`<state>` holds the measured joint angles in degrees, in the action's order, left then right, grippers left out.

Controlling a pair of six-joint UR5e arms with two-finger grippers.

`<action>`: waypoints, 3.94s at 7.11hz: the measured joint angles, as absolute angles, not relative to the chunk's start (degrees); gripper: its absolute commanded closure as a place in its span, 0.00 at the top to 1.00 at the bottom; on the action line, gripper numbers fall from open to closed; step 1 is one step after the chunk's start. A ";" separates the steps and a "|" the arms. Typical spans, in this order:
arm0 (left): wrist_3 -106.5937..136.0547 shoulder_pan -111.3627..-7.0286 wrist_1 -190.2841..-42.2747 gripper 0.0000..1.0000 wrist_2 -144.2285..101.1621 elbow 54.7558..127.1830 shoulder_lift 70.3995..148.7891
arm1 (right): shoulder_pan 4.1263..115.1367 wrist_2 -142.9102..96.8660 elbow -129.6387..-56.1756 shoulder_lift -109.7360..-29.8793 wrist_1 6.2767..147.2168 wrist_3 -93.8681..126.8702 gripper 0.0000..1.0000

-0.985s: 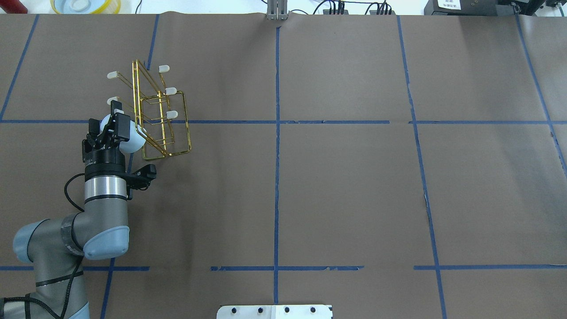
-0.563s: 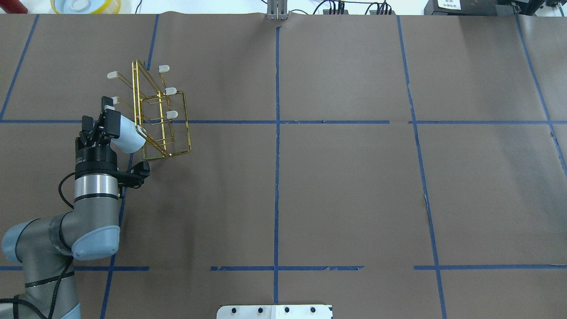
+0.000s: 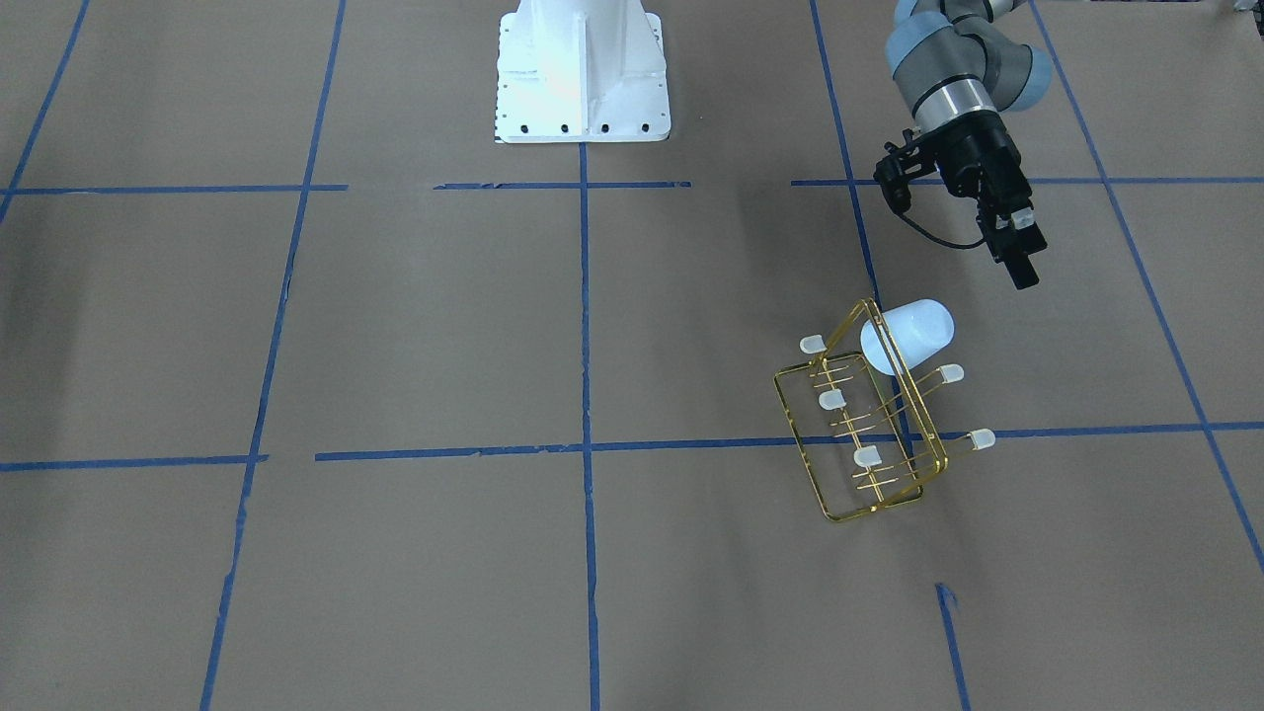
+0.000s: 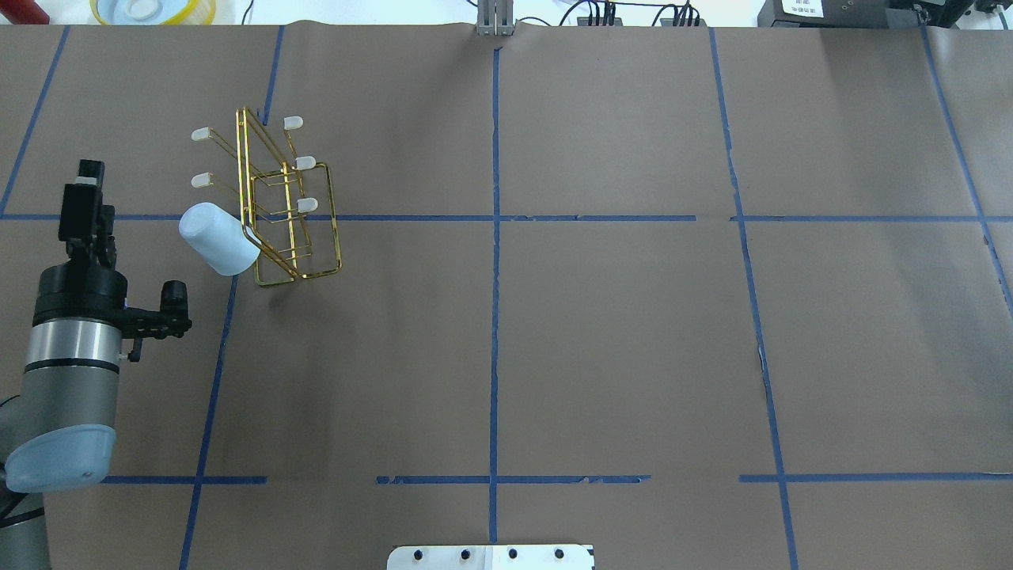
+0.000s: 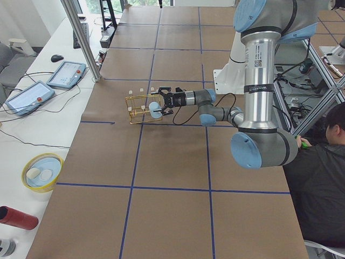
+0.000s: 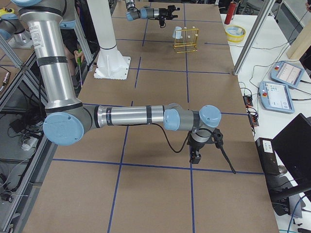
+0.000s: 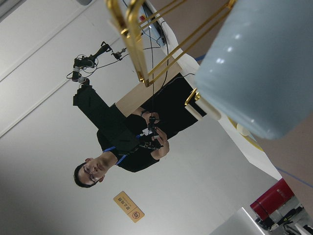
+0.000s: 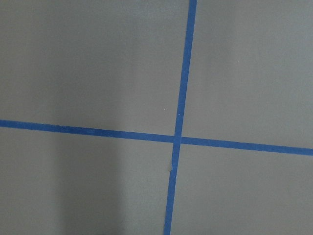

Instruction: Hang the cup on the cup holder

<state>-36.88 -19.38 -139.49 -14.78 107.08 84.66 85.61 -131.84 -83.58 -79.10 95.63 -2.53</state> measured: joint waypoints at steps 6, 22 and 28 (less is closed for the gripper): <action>23.15 -19.27 -149.09 1.00 -25.86 110.83 81.86 | 85.60 -131.84 -83.59 -79.10 95.63 -2.55 1.00; 36.11 -70.06 -129.37 1.00 -121.24 100.91 84.03 | 85.60 -131.84 -83.59 -79.10 95.62 -2.53 1.00; -5.29 -88.16 -93.31 1.00 -126.25 93.58 92.67 | 85.60 -131.84 -83.58 -79.10 95.62 -2.55 1.00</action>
<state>-5.29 -88.16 -93.31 -126.25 93.58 92.67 85.60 -131.84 -83.58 -79.10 95.62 -2.55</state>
